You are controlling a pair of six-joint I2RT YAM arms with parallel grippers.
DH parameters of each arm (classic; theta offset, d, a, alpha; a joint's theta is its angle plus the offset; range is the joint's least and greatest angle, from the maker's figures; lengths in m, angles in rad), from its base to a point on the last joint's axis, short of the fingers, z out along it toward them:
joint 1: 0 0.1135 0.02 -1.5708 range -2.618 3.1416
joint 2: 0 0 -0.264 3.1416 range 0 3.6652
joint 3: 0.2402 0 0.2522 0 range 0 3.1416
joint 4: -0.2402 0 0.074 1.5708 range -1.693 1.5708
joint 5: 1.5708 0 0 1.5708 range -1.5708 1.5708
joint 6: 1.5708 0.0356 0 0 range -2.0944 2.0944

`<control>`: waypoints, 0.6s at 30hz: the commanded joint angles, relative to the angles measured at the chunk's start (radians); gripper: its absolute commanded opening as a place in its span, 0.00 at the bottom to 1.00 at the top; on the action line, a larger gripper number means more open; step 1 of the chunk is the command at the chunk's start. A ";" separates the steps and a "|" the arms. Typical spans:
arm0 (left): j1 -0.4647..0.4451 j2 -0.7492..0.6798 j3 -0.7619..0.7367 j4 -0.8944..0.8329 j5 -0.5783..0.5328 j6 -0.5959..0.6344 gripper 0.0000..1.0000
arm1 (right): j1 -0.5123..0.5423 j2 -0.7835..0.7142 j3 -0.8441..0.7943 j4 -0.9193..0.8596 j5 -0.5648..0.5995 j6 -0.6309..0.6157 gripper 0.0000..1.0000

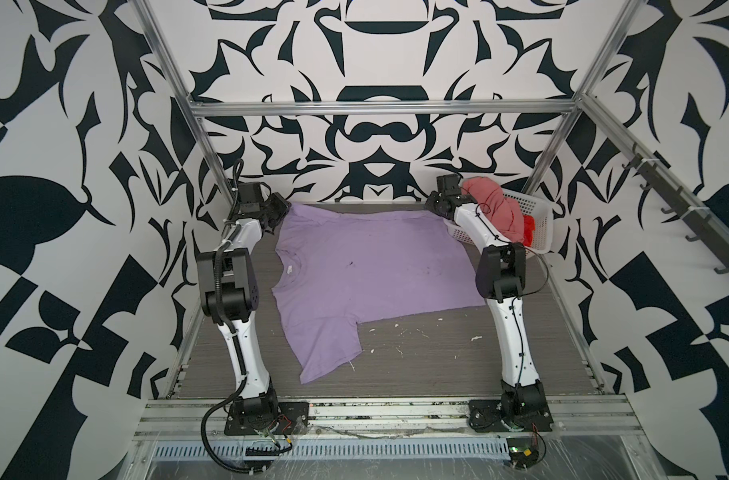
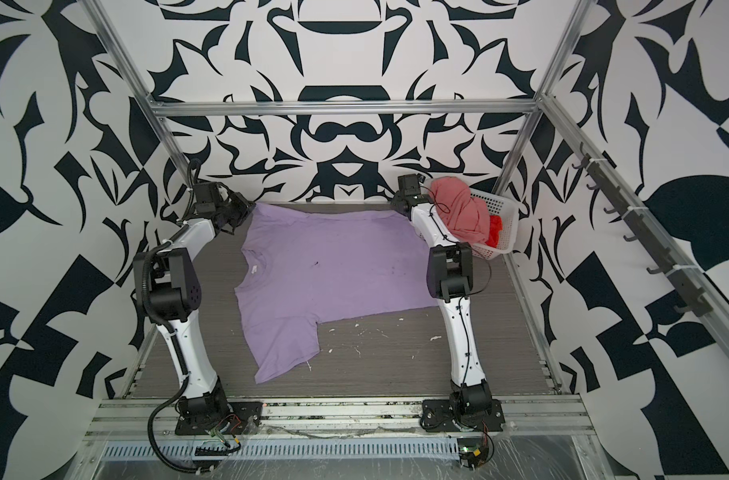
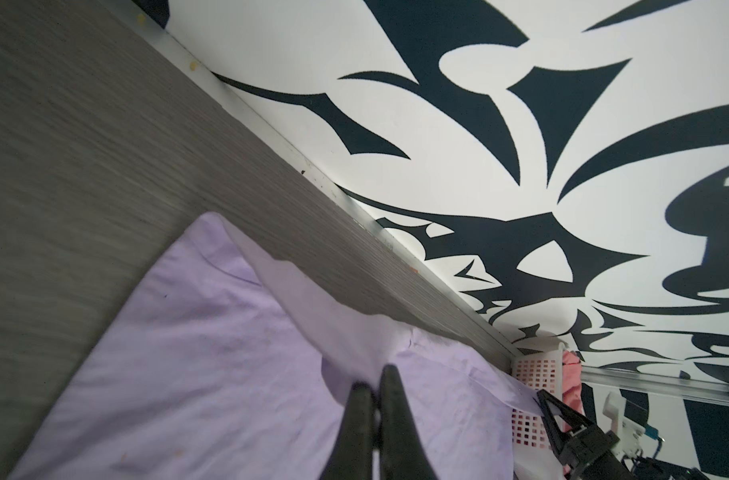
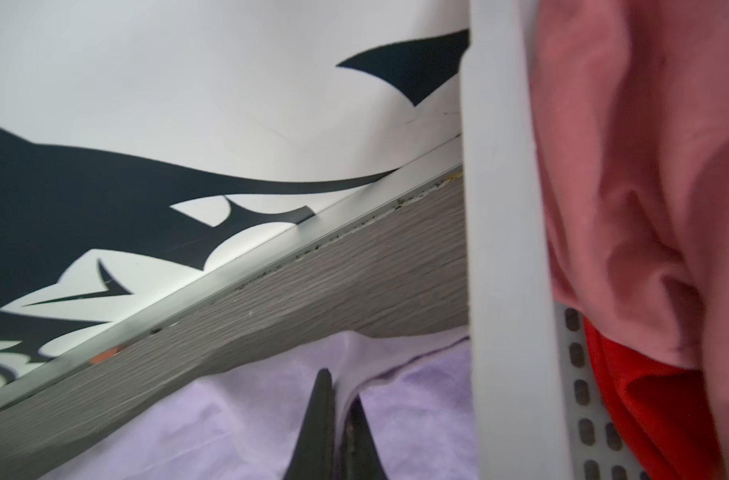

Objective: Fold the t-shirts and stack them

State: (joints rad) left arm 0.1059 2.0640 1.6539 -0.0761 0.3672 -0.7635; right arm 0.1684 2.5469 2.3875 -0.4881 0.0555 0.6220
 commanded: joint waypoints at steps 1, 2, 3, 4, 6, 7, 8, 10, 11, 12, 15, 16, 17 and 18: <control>0.018 -0.125 -0.054 -0.116 -0.006 0.039 0.00 | -0.073 -0.062 0.038 -0.076 -0.154 -0.015 0.00; 0.021 -0.147 -0.079 -0.134 0.002 0.039 0.00 | -0.093 -0.063 0.039 -0.094 -0.194 -0.019 0.00; 0.021 -0.162 -0.100 -0.157 0.014 0.045 0.00 | -0.105 -0.065 0.037 -0.111 -0.225 -0.031 0.00; 0.021 -0.174 -0.115 -0.176 0.018 0.051 0.00 | -0.111 -0.065 0.036 -0.122 -0.254 -0.049 0.00; 0.020 -0.193 -0.164 -0.209 0.020 0.067 0.00 | -0.119 -0.043 0.066 -0.184 -0.296 -0.086 0.00; 0.020 -0.202 -0.189 -0.212 0.015 0.067 0.00 | -0.119 -0.033 0.079 -0.217 -0.295 -0.108 0.00; 0.022 -0.210 -0.220 -0.211 0.003 0.063 0.00 | -0.118 -0.026 0.084 -0.245 -0.292 -0.124 0.00; 0.023 -0.217 -0.261 -0.213 -0.022 0.067 0.00 | -0.118 -0.030 0.061 -0.257 -0.276 -0.140 0.00; 0.024 -0.220 -0.279 -0.222 -0.044 0.069 0.00 | -0.118 -0.041 0.033 -0.242 -0.259 -0.143 0.00; 0.026 -0.220 -0.293 -0.222 -0.046 0.067 0.00 | -0.118 -0.055 0.004 -0.218 -0.255 -0.143 0.00; 0.026 -0.197 -0.301 -0.248 -0.040 0.064 0.00 | -0.119 -0.058 -0.006 -0.213 -0.234 -0.145 0.00; 0.026 -0.189 -0.300 -0.258 -0.035 0.064 0.00 | -0.118 -0.052 0.002 -0.226 -0.235 -0.149 0.00; 0.024 -0.188 -0.307 -0.262 -0.038 0.064 0.00 | -0.117 -0.043 0.009 -0.243 -0.229 -0.157 0.00; 0.025 -0.189 -0.319 -0.258 -0.041 0.056 0.00 | -0.113 -0.036 0.013 -0.258 -0.222 -0.167 0.00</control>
State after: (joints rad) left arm 0.1253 1.8675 1.3476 -0.3004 0.3374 -0.7094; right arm 0.0643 2.5179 2.4023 -0.6418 -0.2234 0.5045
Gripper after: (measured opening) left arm 0.056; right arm 0.051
